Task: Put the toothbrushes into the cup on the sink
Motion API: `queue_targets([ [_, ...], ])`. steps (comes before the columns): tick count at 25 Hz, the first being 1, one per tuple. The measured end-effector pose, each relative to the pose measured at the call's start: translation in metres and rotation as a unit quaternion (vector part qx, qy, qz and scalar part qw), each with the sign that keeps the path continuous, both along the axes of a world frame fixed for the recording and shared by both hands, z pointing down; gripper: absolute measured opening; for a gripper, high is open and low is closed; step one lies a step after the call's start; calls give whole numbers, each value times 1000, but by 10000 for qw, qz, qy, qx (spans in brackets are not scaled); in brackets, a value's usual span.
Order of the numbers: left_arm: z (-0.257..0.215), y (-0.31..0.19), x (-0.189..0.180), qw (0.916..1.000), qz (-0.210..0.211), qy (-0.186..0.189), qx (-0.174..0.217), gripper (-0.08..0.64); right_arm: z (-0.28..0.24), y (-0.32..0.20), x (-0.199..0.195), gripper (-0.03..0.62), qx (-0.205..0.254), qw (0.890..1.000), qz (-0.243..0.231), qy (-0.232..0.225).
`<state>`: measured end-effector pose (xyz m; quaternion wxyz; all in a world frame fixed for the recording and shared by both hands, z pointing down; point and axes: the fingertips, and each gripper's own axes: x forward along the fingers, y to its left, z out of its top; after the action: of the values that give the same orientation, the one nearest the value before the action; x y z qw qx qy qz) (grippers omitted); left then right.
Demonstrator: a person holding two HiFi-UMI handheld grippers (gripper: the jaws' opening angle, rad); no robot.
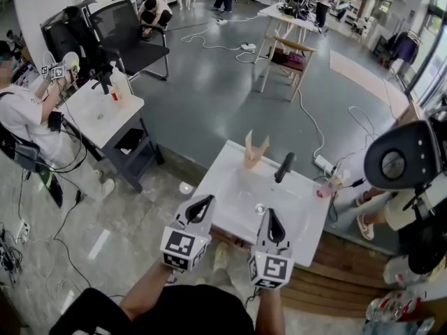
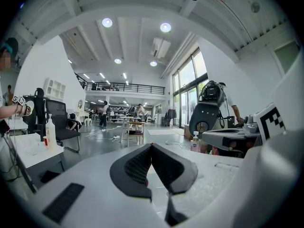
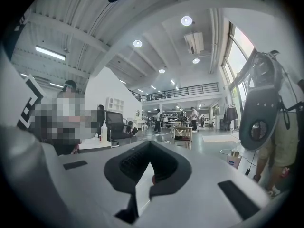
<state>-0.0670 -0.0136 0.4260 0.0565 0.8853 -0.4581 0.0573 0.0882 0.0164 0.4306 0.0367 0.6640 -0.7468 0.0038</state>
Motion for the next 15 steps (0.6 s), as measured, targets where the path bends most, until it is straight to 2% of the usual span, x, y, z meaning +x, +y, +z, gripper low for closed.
queue_targets([
  [15,1,-6,2,10000,-49,-48,-61,3,1,-7,4,-5,-11,10000,-58,-53],
])
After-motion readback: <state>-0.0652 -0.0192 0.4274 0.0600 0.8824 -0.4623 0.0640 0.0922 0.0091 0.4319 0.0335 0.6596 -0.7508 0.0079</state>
